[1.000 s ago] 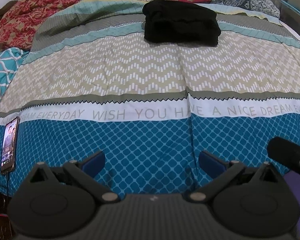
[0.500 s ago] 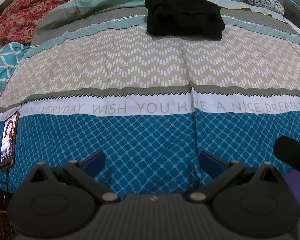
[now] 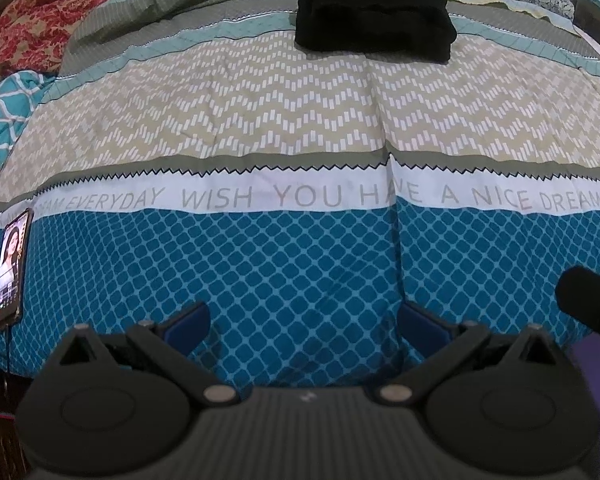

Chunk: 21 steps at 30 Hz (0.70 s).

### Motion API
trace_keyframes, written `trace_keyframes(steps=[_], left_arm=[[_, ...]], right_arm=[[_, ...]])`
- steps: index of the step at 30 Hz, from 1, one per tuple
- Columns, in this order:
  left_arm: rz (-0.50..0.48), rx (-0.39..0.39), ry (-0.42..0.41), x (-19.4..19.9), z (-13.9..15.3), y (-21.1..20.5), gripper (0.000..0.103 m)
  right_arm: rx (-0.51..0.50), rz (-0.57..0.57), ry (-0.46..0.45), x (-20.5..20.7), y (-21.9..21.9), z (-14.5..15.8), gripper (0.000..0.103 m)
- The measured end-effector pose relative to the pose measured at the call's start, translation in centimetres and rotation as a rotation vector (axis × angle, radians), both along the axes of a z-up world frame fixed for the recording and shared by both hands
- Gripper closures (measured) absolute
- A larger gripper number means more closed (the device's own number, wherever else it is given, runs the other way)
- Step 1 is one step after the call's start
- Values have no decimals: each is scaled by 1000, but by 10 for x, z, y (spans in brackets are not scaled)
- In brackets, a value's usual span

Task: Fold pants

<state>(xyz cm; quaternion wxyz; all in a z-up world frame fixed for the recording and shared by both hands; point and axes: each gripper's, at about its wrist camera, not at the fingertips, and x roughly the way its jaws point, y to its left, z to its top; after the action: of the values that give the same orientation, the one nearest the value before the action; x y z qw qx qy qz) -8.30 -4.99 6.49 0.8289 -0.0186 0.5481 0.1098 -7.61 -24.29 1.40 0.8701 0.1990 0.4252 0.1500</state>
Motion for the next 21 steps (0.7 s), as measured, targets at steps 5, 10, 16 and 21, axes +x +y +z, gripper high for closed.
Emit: trace_keyframes(steps=[5,10,16,21], left_arm=[[-2,-4,12,0,-4,0,0],[-4,-9,22,0,-7,0,0],[-5,-13,33,1,-9,0,0],[-4,-13,50,2,-13,1,0]], right_arm=[[1,1,7,1,0,-2,0],[1,1,14,2,0,-3,0],[4,0,22,3,-1,-5,0],[4,-4,29,3,-1,-6,0]])
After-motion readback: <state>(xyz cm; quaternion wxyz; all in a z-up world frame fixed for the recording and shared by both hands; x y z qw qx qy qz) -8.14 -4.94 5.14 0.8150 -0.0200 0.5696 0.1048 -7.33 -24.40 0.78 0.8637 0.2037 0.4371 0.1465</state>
